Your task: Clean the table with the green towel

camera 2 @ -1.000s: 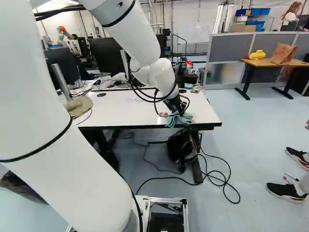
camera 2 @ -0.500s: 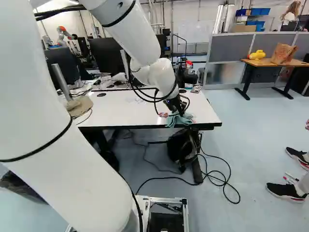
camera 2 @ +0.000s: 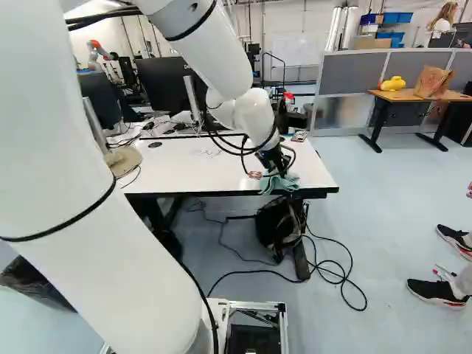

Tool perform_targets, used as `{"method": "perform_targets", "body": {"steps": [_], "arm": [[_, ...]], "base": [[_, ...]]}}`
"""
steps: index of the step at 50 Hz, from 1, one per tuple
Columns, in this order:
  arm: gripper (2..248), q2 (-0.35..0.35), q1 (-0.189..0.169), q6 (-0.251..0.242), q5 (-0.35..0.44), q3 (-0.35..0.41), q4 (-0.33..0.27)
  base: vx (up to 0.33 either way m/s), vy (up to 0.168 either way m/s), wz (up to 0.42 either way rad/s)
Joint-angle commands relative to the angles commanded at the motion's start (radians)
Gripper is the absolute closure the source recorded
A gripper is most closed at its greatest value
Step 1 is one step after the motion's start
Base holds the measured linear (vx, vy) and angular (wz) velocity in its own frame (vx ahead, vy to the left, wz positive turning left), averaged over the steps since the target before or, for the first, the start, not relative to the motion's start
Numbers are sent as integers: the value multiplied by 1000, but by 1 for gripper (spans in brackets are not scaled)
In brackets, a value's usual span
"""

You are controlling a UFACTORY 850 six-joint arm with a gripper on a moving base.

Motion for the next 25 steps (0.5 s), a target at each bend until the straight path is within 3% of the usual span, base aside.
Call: {"method": "perform_targets", "body": {"steps": [25], "arm": [[197, -36, -45, 0, 0, -38, 0]], "base": [[0, 0, 0]]}}
